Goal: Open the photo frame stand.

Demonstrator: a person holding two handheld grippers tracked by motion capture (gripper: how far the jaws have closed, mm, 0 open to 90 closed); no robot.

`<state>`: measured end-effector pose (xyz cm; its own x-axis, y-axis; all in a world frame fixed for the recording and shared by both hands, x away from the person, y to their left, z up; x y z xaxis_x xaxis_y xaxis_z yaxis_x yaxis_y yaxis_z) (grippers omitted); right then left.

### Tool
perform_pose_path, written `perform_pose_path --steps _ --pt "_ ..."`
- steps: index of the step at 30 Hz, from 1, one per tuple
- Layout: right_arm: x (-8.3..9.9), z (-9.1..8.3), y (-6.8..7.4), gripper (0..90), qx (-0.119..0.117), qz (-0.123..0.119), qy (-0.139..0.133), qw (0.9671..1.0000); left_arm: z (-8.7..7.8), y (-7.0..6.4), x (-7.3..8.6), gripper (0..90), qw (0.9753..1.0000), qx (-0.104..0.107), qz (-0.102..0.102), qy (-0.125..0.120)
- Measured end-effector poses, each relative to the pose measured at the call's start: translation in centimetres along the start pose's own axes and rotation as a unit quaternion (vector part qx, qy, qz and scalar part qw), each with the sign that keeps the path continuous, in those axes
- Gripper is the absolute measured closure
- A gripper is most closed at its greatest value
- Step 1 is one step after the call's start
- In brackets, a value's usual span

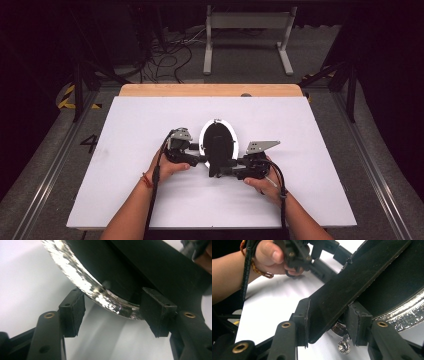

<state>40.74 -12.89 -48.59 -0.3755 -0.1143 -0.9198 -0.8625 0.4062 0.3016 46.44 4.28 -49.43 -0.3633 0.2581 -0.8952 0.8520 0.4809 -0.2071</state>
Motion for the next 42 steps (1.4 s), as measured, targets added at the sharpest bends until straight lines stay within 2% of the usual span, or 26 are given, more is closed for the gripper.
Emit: perform_pose_path --steps 6,7,8,9,11,14,16,19,22,23,26,27,29,31,32,34,36,37,38,39,42 --pt "-0.1 0.3 0.8 62.7 -0.012 -0.019 0.006 0.9997 -0.3 0.2 -0.3 41.5 0.9999 -0.002 0.003 -0.01" --pt "-0.1 0.4 0.9 63.3 -0.012 -0.021 0.007 0.9997 -0.3 0.2 -0.4 41.6 0.9999 -0.002 0.011 -0.01" --pt "-0.1 0.4 0.9 63.6 -0.014 -0.021 0.008 0.9996 -0.4 0.1 -0.5 41.9 0.9999 -0.004 0.007 -0.014" --pt "-0.1 0.4 1.0 64.0 -0.014 -0.023 0.011 0.9996 -0.5 0.2 -0.6 43.0 0.9998 -0.003 0.012 -0.016" --pt "0.0 0.3 1.0 65.1 -0.017 -0.024 0.016 0.9994 -0.8 0.0 -0.9 46.9 0.9995 -0.004 0.006 -0.029" --pt "0.2 0.2 1.1 67.1 -0.02 -0.027 0.024 0.9992 -1.1 -0.2 -1.3 49.9 0.999 -0.01 0.022 -0.038" --pt "0.4 0.2 1.2 67.9 -0.019 -0.034 0.03 0.9988 -1.5 -0.4 -1.6 52.7 0.9984 -0.01 0.023 -0.051" --pt "0.6 0.0 1.3 68.8 -0.015 -0.039 0.04 0.9983 -2.0 -0.8 -1.9 56.5 0.9977 -0.01 0.037 -0.056" --pt "0.9 -0.2 1.2 69.6 -0.01 -0.042 0.047 0.998 -2.1 -1.3 -2.2 56.8 0.9971 -0.011 0.043 -0.062" --pt "0.9 -0.3 1.2 69.8 -0.009 -0.043 0.049 0.9978 -2.1 -1.5 -2.3 55.9 0.9967 -0.009 0.05 -0.063" --pt "1.0 -0.4 1.4 70.5 -0.009 -0.046 0.052 0.9976 -2.0 -2.0 -2.3 52.2 0.9966 -0.006 0.053 -0.062" --pt "1.2 -0.4 1.5 71.1 -0.007 -0.05 0.052 0.9974 -1.9 -2.1 -2.3 47.0 0.9967 -0.003 0.054 -0.06" --pt "1.2 -0.4 1.6 71.5 -0.007 -0.054 0.052 0.9972 -1.8 -2.4 -2.3 44.3 0.9966 -0.003 0.054 -0.063" --pt "1.2 -0.4 1.8 72.2 -0.006 -0.061 0.053 0.9967 -1.3 -2.6 -2.1 36.8 0.9975 0.0 0.049 -0.051" --pt "1.2 -0.4 1.8 72.9 -0.006 -0.067 0.055 0.9963 -1.2 -2.5 -2.0 34.3 0.9975 0.004 0.046 -0.053" --pt "1.3 -0.4 1.9 73.0 -0.006 -0.07 0.056 0.9959 -1.2 -2.5 -1.9 34.1 0.9978 0.015 0.037 -0.053" --pt "1.4 -0.4 1.8 73.0 -0.005 -0.071 0.056 0.9959 -1.2 -2.7 -1.8 40.9 0.9973 0.035 0.037 -0.053" --pt "1.4 -0.4 1.8 73.0 -0.005 -0.071 0.056 0.9959 -1.2 -2.7 -1.8 44.6 0.9973 0.035 0.037 -0.053" --pt "1.4 -0.5 1.7 72.9 -0.003 -0.068 0.057 0.9961 -1.2 -2.8 -1.9 49.8 0.9971 0.033 0.046 -0.05" --pt "1.5 -0.5 1.6 72.9 -0.003 -0.069 0.058 0.996 -1.2 -2.8 -2.0 51.5 0.9969 0.022 0.058 -0.047" --pt "1.5 -0.6 1.5 72.8 0.001 -0.067 0.059 0.996 -1.3 -2.9 -2.2 53.2 0.9964 0.018 0.067 -0.048"
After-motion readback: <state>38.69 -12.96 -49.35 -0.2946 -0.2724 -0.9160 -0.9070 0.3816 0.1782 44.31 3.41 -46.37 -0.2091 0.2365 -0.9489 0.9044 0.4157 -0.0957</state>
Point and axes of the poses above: each handheld gripper's, and its own axes: z roughly forward along the jaws, x roughly out of its underside, y roughly to its left, the point moved 7 cm from there along z, roughly forward along the jaws, and after that the axes turned 13 degrees about -y, right-handed, at the moved point
